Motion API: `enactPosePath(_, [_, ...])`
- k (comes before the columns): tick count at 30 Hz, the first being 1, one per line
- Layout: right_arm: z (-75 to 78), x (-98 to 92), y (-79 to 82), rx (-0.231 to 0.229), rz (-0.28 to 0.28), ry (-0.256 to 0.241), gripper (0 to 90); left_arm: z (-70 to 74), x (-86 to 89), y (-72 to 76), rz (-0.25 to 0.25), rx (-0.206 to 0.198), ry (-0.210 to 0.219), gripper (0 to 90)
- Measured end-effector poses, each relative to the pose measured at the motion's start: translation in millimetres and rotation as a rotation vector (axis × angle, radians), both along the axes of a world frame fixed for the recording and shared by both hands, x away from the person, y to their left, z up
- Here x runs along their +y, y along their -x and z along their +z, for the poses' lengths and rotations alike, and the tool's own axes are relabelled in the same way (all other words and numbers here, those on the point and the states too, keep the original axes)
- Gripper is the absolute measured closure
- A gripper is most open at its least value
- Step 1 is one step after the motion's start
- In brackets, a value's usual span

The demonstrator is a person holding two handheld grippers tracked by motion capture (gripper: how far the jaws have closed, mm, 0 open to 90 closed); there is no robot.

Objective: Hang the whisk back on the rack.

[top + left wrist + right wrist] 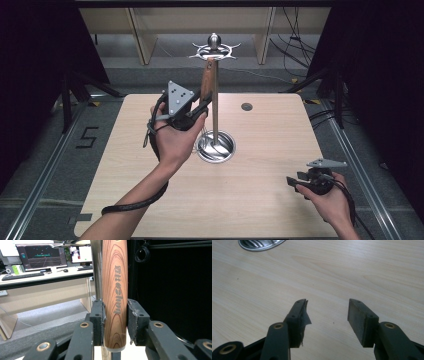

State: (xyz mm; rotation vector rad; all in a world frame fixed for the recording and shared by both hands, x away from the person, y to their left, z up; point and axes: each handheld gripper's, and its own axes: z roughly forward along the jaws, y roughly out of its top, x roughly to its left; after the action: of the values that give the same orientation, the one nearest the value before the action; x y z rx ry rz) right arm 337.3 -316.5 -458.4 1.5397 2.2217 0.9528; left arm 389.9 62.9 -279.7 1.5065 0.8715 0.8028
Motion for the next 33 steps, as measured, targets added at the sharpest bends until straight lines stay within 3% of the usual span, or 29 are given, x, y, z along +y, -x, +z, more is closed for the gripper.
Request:
enactPosePath(12, [-0.4,-1.4,-0.5,-0.011,0.008,0.013,50.2,0.1,-3.9,-6.9,0.008,0.008,0.003,68.0])
enactPosePath(13, [0.6,-0.2,-0.1,0.014,-0.008,-0.007,50.2,-0.3,-4.4,-7.6,0.010,0.010,0.001,68.0])
enactPosePath(20, [1.0,0.9,0.6,0.018,-0.013,-0.012,50.2,-4.3,-6.5,-11.7,0.007,0.025,-0.008,67.7])
enactPosePath(33, [0.7,-0.3,0.9,0.008,-0.002,-0.003,50.1,-7.1,-7.6,-14.6,-0.007,0.012,-0.016,67.3])
